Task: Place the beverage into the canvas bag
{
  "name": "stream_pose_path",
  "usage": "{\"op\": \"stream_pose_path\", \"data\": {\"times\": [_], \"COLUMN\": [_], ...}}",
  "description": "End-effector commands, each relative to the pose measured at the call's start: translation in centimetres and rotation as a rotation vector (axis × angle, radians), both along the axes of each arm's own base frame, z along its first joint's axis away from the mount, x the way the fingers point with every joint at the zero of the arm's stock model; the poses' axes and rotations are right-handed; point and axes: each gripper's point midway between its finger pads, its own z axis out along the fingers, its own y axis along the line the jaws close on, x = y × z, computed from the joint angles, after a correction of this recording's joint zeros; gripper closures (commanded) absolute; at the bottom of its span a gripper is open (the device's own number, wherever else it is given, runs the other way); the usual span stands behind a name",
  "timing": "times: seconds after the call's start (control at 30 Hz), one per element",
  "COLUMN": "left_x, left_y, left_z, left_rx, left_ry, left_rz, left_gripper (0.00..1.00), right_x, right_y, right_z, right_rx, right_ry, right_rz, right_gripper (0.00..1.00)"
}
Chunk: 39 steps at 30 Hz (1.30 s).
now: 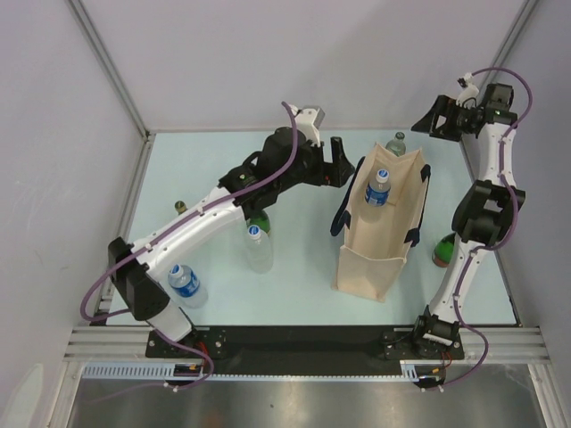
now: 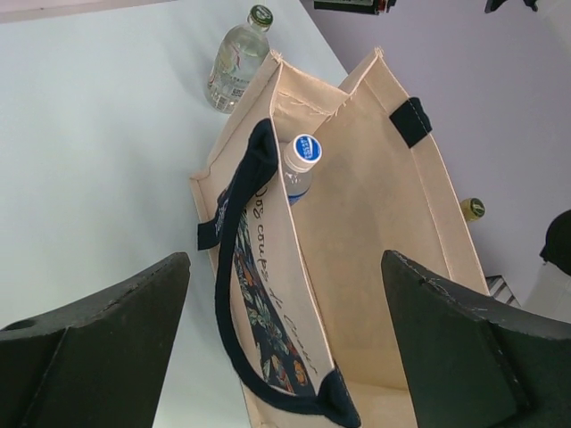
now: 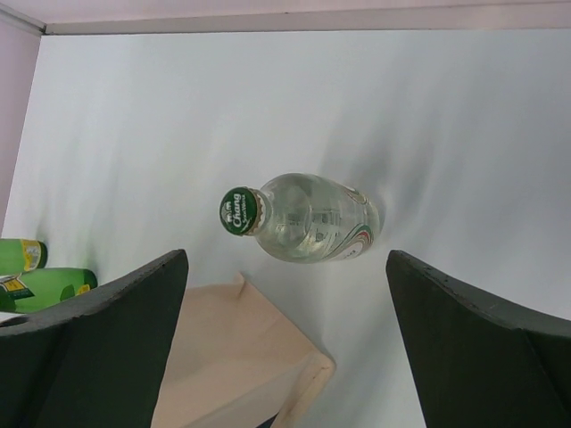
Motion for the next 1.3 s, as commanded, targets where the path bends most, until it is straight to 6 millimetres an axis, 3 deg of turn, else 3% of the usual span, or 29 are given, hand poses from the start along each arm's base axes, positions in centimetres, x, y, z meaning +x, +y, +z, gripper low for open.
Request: {"op": "stream_pose_path", "data": {"times": [0.0,0.03,0.07,0.1,0.13,0.17,0.2,0.27,0.3,0.33,0.43,0.5,0.6,0.63,0.7,0.8,0.83,0.9,1.27], "left_x": [1.8,2.1,2.5,3.1,3.4,3.8,4.4,5.2,5.7,6.1,6.7,6.9,6.9,6.8,6.4,5.9,5.9,5.7,6.1], "left_y": [-2.1,-2.4,-2.9,-3.4,-3.6,-3.9,-4.3,-4.7,-5.0,-5.3,-5.9,-6.0,-5.9,-5.9,-5.8,-5.7,-5.5,-5.1,-0.4], "left_z": [-0.3,-0.9,0.3,-1.6,-1.7,-0.5,-2.1,-1.6,-3.0,-2.3,-4.5,-4.6,-5.7,-6.1,-6.3,-6.7,-7.1,-6.8,-5.4], "left_rx": [0.053,0.078,0.067,0.113,0.134,0.123,0.167,0.183,0.218,0.213,0.269,0.286,0.311,0.319,0.321,0.316,0.316,0.309,0.290], "left_ry": [-0.021,-0.019,-0.038,-0.011,-0.021,-0.047,-0.035,-0.054,-0.047,-0.060,-0.030,-0.029,-0.011,-0.002,0.005,0.028,0.041,0.044,0.038], "left_rz": [-0.039,-0.046,-0.049,-0.052,-0.057,-0.058,-0.060,-0.056,-0.057,-0.053,-0.064,-0.068,-0.073,-0.081,-0.097,-0.120,-0.123,-0.120,-0.013], "left_gripper": [0.06,0.06,0.06,0.06,0.06,0.06,0.07,0.08,0.09,0.11,0.19,0.23,0.36,0.47,0.56,0.76,0.90,1.00,1.00], "right_x": [0.1,0.0,0.0,-0.1,-0.2,-0.3,-0.3,-0.5,-0.6,-0.7,-1.1,-1.3,-1.4,-1.4,-1.4,-1.5,-1.4,-1.4,-1.3], "right_y": [1.4,2.0,2.2,2.3,2.6,2.6,2.6,2.5,2.6,2.6,2.7,2.5,2.4,2.3,2.2,2.2,2.2,2.3,2.0], "right_z": [4.3,4.4,4.3,4.2,4.6,4.4,4.5,5.0,5.2,5.2,5.4,5.1,5.3,5.3,5.3,5.1,5.0,4.8,4.2], "right_rx": [-0.080,-0.090,-0.100,-0.114,-0.132,-0.136,-0.143,-0.148,-0.148,-0.147,-0.148,-0.155,-0.171,-0.172,-0.174,-0.172,-0.170,-0.167,-0.190], "right_ry": [-0.129,-0.128,-0.127,-0.128,-0.145,-0.141,-0.146,-0.155,-0.157,-0.153,-0.152,-0.145,-0.152,-0.150,-0.150,-0.143,-0.140,-0.134,-0.126], "right_rz": [0.053,0.066,0.070,0.075,0.084,0.084,0.084,0.081,0.081,0.083,0.085,0.079,0.072,0.070,0.070,0.068,0.067,0.068,0.064], "right_gripper": [0.00,0.00,0.00,0.01,0.01,0.00,0.00,0.00,0.00,0.01,0.01,0.00,0.00,0.00,0.00,0.00,0.00,0.00,0.00]}}
